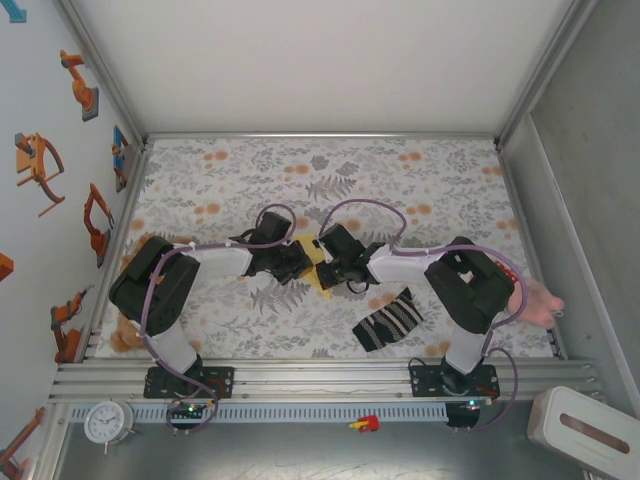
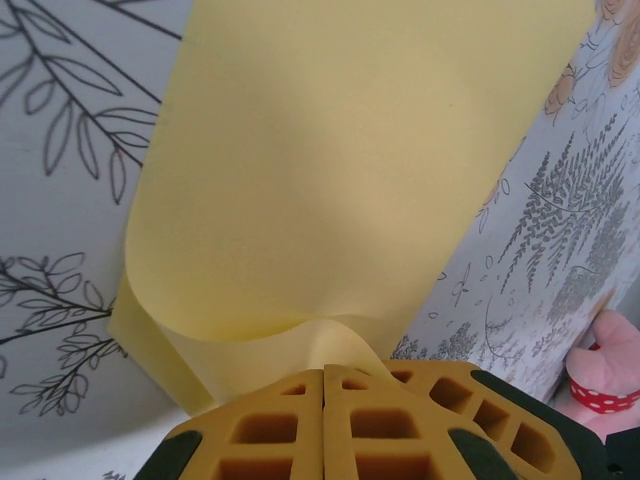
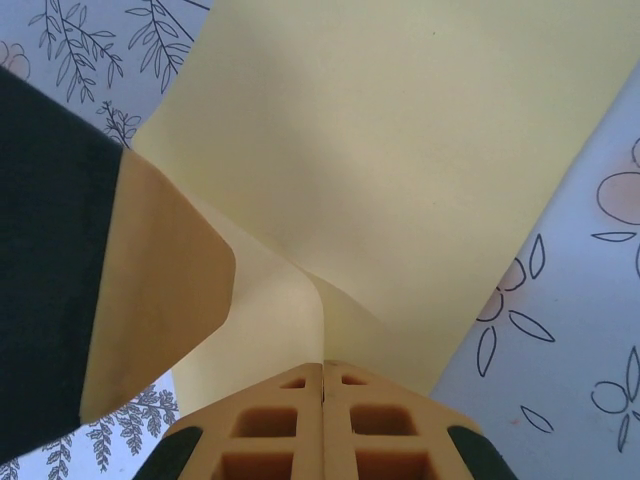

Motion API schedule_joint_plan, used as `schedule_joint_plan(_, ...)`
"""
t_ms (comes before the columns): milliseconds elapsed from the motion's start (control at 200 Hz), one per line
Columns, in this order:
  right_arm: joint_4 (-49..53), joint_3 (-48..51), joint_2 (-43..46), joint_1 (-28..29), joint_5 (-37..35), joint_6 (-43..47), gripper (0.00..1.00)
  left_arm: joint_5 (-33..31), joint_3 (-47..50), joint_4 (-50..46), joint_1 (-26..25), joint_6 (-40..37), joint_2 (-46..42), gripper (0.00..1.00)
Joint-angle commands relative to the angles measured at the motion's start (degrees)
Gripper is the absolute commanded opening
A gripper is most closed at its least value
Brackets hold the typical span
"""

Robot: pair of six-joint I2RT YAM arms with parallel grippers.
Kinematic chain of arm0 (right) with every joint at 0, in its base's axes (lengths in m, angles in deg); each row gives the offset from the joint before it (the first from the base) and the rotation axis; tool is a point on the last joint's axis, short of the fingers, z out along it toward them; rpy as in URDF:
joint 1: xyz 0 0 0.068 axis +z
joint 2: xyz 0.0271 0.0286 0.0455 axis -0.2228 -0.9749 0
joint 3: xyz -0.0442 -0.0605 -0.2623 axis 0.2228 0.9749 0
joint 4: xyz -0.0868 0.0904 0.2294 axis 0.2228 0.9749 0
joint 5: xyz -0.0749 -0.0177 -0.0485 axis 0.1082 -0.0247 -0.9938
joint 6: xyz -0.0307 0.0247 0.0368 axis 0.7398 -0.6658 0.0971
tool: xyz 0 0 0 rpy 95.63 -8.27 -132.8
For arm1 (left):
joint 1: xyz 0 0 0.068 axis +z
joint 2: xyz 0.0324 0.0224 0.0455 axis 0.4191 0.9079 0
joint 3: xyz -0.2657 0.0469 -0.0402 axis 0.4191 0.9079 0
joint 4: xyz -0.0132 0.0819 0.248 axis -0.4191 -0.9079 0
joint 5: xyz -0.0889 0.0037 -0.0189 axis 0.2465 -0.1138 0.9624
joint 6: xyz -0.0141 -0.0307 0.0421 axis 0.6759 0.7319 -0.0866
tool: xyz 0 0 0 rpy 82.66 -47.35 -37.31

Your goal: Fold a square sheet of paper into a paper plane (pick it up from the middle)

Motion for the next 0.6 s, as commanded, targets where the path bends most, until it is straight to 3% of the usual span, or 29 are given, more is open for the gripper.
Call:
schedule_joint_plan(0,1.6,-0.6,-2.1,-0.3,-0.6,-0.9,0.00,-1.4,-0.7,-3.0,-0.1,0.5,0.2,0.08)
schedule_joint_plan(596,2.2,-0.8,-2.5,-0.3,-0.8,-1.1,0.00,-1.6,-0.2,-3.9,-0.2,-0.2,0.7,0.08)
